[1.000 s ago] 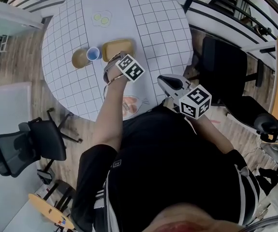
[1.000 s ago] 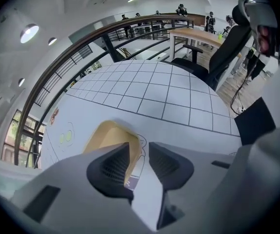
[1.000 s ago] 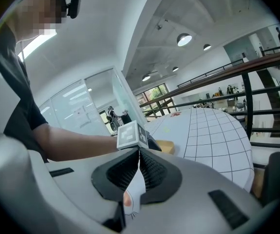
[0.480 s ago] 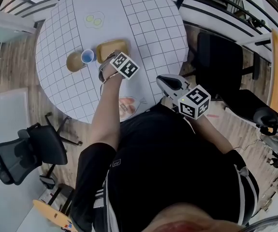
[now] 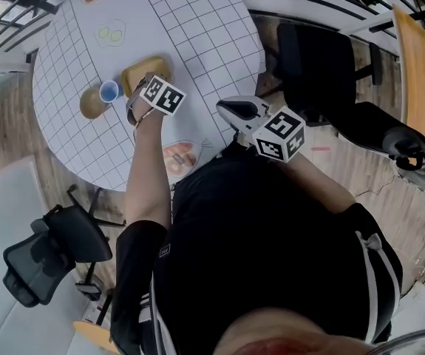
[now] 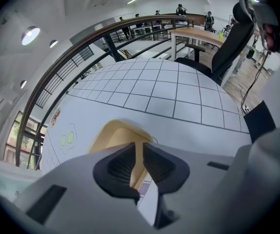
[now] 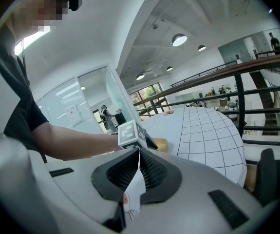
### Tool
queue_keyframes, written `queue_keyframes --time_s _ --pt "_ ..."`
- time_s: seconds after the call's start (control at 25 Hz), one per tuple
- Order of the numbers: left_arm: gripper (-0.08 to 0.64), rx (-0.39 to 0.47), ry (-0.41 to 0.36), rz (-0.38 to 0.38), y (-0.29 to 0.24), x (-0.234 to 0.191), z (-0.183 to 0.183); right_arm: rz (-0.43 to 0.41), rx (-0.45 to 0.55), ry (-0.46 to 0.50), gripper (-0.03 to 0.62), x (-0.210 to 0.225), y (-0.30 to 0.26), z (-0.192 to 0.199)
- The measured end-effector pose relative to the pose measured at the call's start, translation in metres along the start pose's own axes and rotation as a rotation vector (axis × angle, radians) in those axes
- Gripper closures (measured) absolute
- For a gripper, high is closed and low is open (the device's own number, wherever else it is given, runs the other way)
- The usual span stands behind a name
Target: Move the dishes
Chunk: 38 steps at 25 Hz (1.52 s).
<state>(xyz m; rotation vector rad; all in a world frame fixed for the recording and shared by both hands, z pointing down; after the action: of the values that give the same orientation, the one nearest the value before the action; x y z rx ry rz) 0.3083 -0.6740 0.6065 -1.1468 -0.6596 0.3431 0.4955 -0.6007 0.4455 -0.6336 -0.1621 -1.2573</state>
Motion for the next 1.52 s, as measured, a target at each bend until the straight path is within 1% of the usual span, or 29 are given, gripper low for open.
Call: queue_keyframes --time_s 0.16,0.24,0.4,0.52,0.8,0.92,1.12,1.16,1.28,1.4,1.52 --pt "0.506 0.006 -0.024 -0.014 -0.001 0.003 0.001 0.023 -0.075 0.009 0.572 0.002 -0.008 0.010" --pt "0.506 0.002 -0.040 -0.020 -0.002 0.001 0.002 0.014 -0.097 0.009 0.572 0.000 -0.013 0.012" --pt "0.506 0.004 -0.055 -0.032 -0.004 -0.006 -0.001 -0.023 -0.086 0.016 0.571 -0.007 -0.018 0.008" --pt "0.506 0.004 -0.058 -0.042 -0.006 -0.010 -0.003 -0.035 -0.081 0.018 0.571 -0.008 -0.017 0.007" --pt "0.506 0.021 -0.032 -0.077 -0.007 -0.017 -0.011 -0.023 -0.088 0.001 0.571 -0.002 -0.003 0.015" --pt "0.506 0.037 -0.017 -0.081 0.001 -0.018 -0.012 -0.025 -0.081 -0.002 0.571 0.002 0.003 0.014" --pt "0.505 0.079 -0.066 -0.074 0.027 -0.001 -0.008 -0.039 -0.071 -0.018 0.571 0.008 0.009 0.015" --pt "0.492 0.082 -0.076 -0.071 0.031 0.003 -0.007 -0.043 -0.068 -0.019 0.571 0.009 0.009 0.015" --pt "0.485 0.064 -0.109 -0.042 0.035 0.016 -0.002 -0.055 -0.061 -0.024 0.571 0.011 0.008 0.014" --pt "0.485 0.015 -0.151 -0.015 0.020 0.025 0.003 -0.067 -0.065 -0.018 0.571 0.011 0.006 0.012" --pt "0.485 -0.025 -0.144 -0.008 0.003 0.027 0.007 -0.075 -0.068 -0.009 0.571 0.010 0.007 0.011"
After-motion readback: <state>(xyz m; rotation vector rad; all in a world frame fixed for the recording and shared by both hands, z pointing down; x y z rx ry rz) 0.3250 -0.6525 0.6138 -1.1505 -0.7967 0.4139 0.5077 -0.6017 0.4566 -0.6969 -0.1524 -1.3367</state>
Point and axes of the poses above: the fingertips, and each gripper's own axes: y backward along the fingers, x to its right, z out of its underside, the point moved 3 cm from there along y, backward along the fingers, and after that the axes turned 2 degrees about -z, right-handed, at the moved point
